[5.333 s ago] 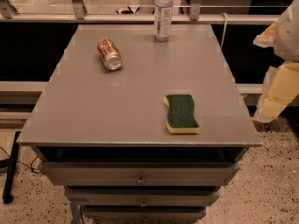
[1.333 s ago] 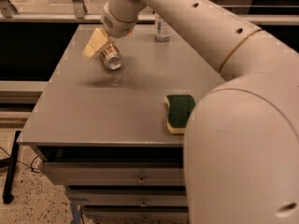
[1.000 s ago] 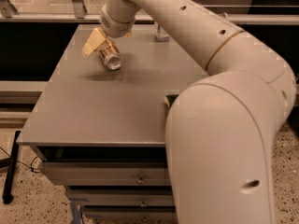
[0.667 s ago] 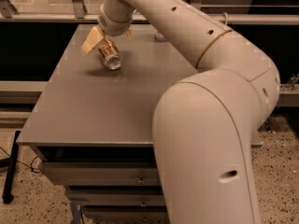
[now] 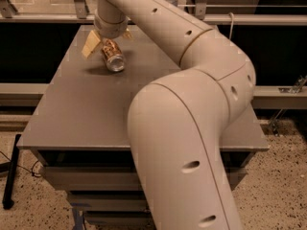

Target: Place orange can upright

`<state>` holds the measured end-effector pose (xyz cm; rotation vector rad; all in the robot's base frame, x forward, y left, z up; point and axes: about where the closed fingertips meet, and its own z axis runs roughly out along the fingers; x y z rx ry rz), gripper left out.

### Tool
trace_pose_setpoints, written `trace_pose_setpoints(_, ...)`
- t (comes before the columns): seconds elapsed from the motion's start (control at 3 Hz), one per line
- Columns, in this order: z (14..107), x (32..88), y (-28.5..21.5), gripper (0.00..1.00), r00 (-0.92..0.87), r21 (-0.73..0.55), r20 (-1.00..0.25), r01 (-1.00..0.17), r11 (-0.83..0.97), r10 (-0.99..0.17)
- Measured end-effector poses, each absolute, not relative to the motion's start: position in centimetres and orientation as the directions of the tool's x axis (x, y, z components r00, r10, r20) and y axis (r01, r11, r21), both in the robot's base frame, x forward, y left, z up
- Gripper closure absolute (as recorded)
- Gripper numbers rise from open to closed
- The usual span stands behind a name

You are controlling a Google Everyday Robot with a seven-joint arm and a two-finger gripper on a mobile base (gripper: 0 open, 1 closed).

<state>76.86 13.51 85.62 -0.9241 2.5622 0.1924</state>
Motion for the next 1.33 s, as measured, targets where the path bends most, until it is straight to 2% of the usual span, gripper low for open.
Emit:
trace_pose_setpoints(0.67,84.0,77.1,14.8,0.00,-0.748,-0.030,-0.325,-0.604,0.796,-0.579)
trace_pose_setpoints(1.0,83.8,77.1,15.1,0.18,-0.760,-0.059,-0.300,-0.588,0.806,-0.576)
trace_pose_setpoints(1.33,83.7,77.1,14.9,0.41,-0.768,-0.077,-0.288,-0.577,0.813,-0.572)
